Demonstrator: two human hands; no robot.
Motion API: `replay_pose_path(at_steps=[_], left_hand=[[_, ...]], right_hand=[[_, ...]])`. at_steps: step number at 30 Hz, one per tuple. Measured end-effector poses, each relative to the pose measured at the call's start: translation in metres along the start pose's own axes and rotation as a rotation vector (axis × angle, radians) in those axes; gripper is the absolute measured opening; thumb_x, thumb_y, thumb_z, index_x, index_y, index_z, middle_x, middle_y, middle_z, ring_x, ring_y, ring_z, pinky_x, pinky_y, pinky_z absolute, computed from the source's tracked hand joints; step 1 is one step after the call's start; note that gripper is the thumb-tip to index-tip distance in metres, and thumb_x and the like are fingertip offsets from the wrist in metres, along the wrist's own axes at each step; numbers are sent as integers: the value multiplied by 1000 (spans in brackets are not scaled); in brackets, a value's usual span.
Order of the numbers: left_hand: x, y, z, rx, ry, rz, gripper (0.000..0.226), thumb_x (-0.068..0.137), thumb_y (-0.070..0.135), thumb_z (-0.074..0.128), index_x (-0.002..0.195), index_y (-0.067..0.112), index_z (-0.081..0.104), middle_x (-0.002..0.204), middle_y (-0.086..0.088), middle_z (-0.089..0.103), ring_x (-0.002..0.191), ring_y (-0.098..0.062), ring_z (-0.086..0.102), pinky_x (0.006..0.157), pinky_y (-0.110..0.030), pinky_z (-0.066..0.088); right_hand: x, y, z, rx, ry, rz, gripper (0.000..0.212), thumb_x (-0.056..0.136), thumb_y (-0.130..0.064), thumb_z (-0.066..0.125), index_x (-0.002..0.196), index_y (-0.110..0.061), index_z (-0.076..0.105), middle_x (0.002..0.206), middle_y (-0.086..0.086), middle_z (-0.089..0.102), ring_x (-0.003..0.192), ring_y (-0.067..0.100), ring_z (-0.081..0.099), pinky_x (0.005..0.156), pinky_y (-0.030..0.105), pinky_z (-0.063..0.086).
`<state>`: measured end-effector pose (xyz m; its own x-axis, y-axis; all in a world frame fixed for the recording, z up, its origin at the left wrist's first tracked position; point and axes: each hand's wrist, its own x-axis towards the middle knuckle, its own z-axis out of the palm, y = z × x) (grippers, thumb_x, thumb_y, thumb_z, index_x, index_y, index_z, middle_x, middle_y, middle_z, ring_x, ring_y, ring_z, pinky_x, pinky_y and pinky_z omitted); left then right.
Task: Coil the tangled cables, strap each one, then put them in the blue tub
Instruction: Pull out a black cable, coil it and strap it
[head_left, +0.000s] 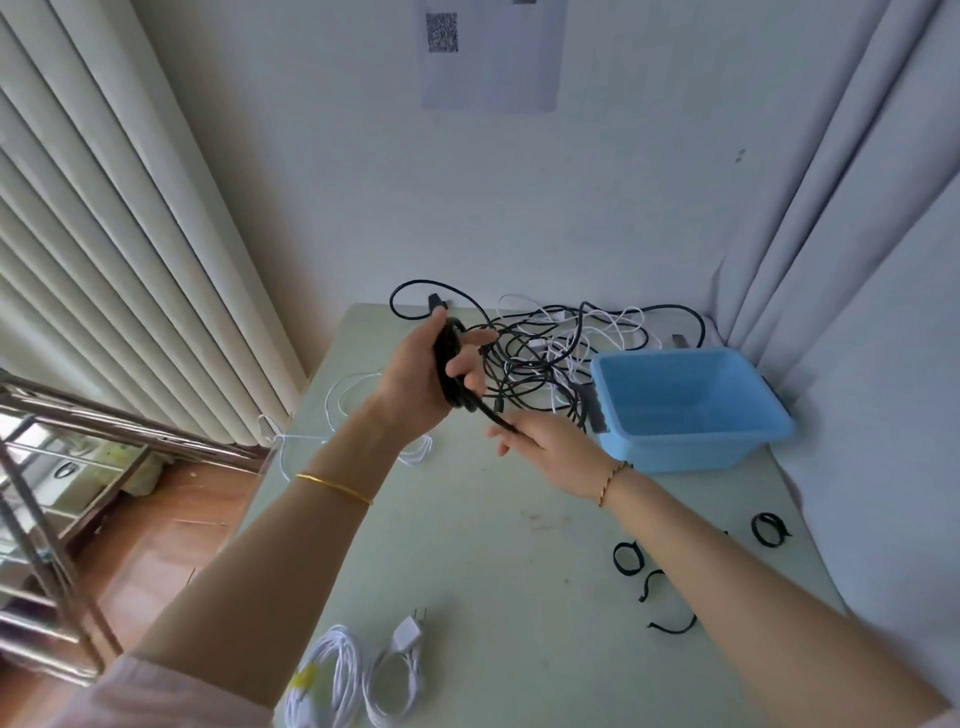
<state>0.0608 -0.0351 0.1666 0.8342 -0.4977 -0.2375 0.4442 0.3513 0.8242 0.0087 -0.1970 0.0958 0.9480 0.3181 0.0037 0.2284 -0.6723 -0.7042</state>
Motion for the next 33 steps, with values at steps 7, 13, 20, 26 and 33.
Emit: replay_pose_path(at_steps=[7, 13, 20, 26, 33], left_hand=[[-17, 9, -10, 336, -461, -245, 57, 90, 37, 27, 116, -4, 55, 34, 5, 34, 33, -15, 38, 51, -25, 41], [-15, 17, -22, 431, -420, -281, 59, 86, 40, 34, 123, -3, 53, 53, -5, 63, 38, -17, 47, 52, -27, 40], [4, -5, -40, 386, -225, -262, 45, 100, 42, 31, 124, 5, 39, 113, -19, 68, 48, -20, 57, 57, -28, 44], [19, -21, -35, 343, -41, -102, 34, 104, 37, 24, 117, 12, 44, 95, -2, 74, 54, -18, 61, 62, -26, 49], [32, -7, -38, -50, 132, 57, 42, 103, 31, 24, 93, 5, 56, 84, -8, 65, 56, -20, 58, 57, -24, 45]], right_hand=[[46, 0, -11, -337, -70, 84, 25, 95, -21, 44, 118, -18, 55, 100, 9, 64, 90, 26, 61, 73, 35, 47], [79, -13, -53, -717, 83, 32, 18, 93, -24, 48, 87, -16, 62, 88, 4, 61, 88, 26, 57, 68, 29, 35], [95, -45, -76, -1114, 382, -190, 13, 77, -23, 71, 87, -14, 69, 89, 3, 65, 98, 26, 58, 115, 44, 19], [88, -74, -48, -1049, 493, -266, 27, 44, -3, 79, 54, -15, 57, 52, -2, 50, 54, 21, 51, 63, 27, 44], [63, -78, -33, -752, 381, -79, 18, 93, -18, 49, 108, -14, 57, 104, 3, 60, 93, 25, 61, 63, 28, 36]])
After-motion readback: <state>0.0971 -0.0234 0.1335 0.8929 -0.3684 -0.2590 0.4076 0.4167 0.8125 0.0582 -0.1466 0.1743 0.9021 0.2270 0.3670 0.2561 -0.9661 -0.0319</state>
